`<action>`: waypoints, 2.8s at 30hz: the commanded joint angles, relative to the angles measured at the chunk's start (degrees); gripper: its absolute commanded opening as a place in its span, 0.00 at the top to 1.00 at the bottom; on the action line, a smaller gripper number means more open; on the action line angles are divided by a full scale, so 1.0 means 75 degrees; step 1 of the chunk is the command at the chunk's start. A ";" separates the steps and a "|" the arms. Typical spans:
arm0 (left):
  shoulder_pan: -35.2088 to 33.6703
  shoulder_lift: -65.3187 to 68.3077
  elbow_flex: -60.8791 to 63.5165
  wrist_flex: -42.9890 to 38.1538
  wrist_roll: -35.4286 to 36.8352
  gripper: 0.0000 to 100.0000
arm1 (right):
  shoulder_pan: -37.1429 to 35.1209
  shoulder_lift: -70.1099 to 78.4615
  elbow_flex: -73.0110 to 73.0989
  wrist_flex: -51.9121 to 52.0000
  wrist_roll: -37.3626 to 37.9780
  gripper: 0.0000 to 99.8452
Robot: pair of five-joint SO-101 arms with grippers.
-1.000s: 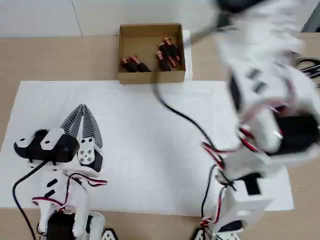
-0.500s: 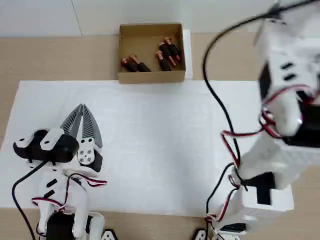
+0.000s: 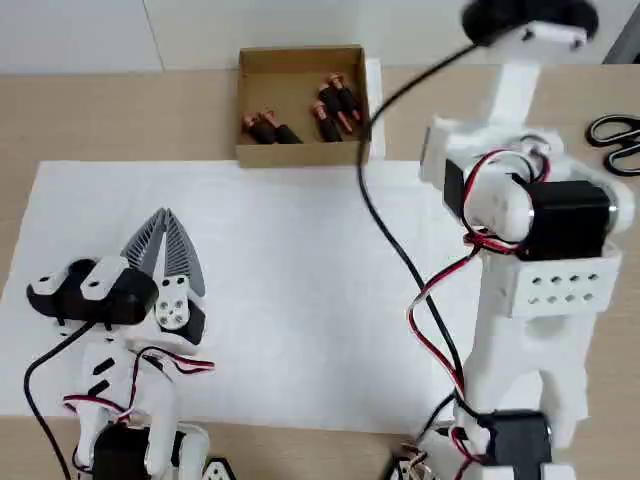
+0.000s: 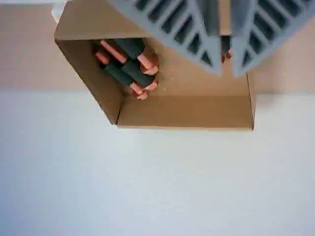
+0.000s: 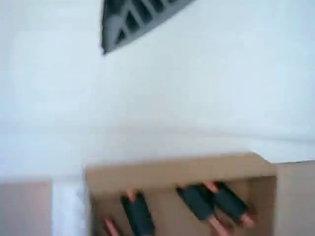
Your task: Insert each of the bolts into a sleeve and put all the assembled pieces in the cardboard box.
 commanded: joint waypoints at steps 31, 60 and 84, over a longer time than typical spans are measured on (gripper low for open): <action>-0.0375 -0.0070 0.2467 0.1407 -0.0082 0.99 | -0.0358 -1.2067 1.6328 -0.6476 0.2122 0.78; -0.0352 -0.0082 0.2256 0.2860 -0.1723 0.99 | -0.0358 -1.1856 1.6223 -0.4167 0.2157 0.97; -0.0352 -0.0082 0.2256 0.2860 -0.1723 0.99 | -0.0358 -1.1856 1.6223 -0.4167 0.2157 0.97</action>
